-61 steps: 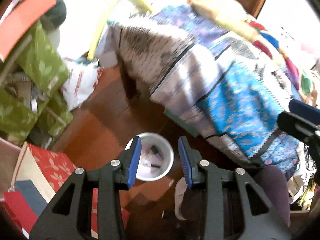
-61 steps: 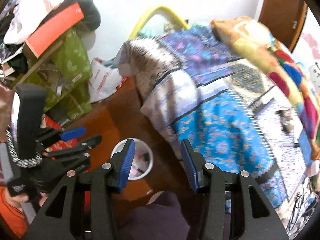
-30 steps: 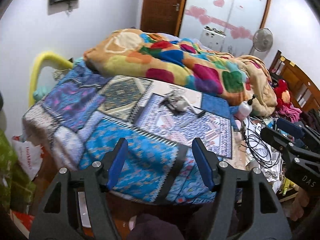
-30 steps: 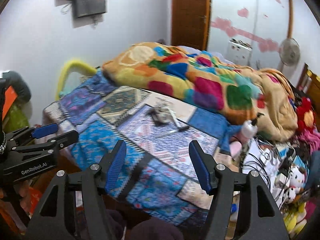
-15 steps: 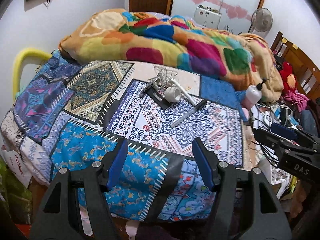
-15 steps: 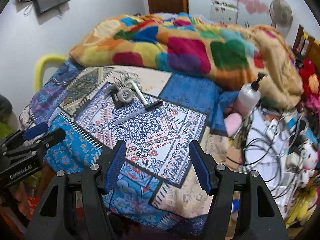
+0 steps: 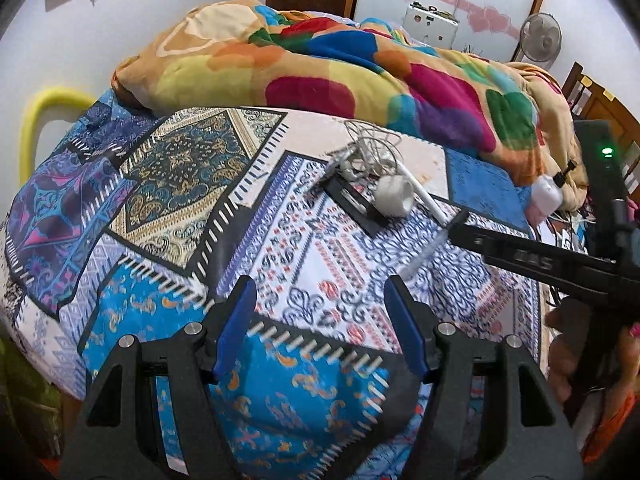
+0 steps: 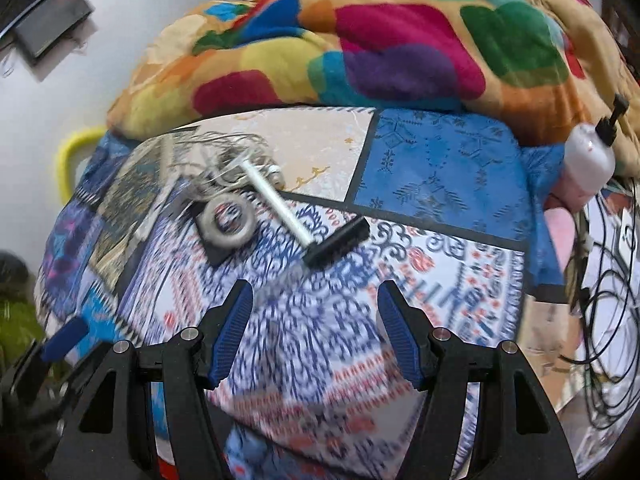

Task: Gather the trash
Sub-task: 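Move both open tools back over the bed toward the remaining items, then grasp the white tape roll with the left tool while the right tool grasps the black pen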

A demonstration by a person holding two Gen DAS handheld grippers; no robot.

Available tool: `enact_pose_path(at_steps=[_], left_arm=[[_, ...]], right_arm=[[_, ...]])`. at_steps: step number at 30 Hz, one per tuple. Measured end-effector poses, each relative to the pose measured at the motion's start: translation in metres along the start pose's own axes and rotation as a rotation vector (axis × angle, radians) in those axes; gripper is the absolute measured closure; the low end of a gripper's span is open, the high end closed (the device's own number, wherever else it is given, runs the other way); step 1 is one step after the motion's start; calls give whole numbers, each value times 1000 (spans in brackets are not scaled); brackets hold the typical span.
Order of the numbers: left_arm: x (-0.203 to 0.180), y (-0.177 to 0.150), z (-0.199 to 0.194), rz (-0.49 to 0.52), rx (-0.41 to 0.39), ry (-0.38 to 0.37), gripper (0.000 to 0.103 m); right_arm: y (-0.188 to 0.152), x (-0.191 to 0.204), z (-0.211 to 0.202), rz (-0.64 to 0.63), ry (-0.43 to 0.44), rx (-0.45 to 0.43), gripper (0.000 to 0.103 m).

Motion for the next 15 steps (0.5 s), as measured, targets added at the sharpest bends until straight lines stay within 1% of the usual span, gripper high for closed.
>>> enact_pose_path(at_steps=[3,5,7,10,12,13,14,15], left_arm=[[7,6,7,1,-8,0,38],[12,11,12,-1,-2,-10,38],[15,15,16,0,1,-22,38],[15,21,21,3,3,-57,38],[14,24,25,-4,10,-94,38],[11,27,29,-7,20,-130,38],[8,28,33,-8,27,-148,38],[5,30,36,-7,31,-163,38]], right_arm=[[1,7,14,43,-49,-15,42],[-1,15,20,22,-98,-23,42],[-4,24,22,-27,-151,-42,42],[-10,29,23,-63,-186,-59,42],[-13,29,22,-74,-203,-71,48],[-14,27,20,-81,-204,-74,54],[-15,25,19,-91,-205,-74,62],[-15,21,17,-113,-204,-69,66]])
Point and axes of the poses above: each gripper's, at about its wrist camera, not at the fingertips, and z roughly the way its jaws point, x to its left, y to its top, the point moved 2 cm from there along z, roughly the way its jaws point, and after that the axes turned 3 degrees about y, right-handed, at the moved point
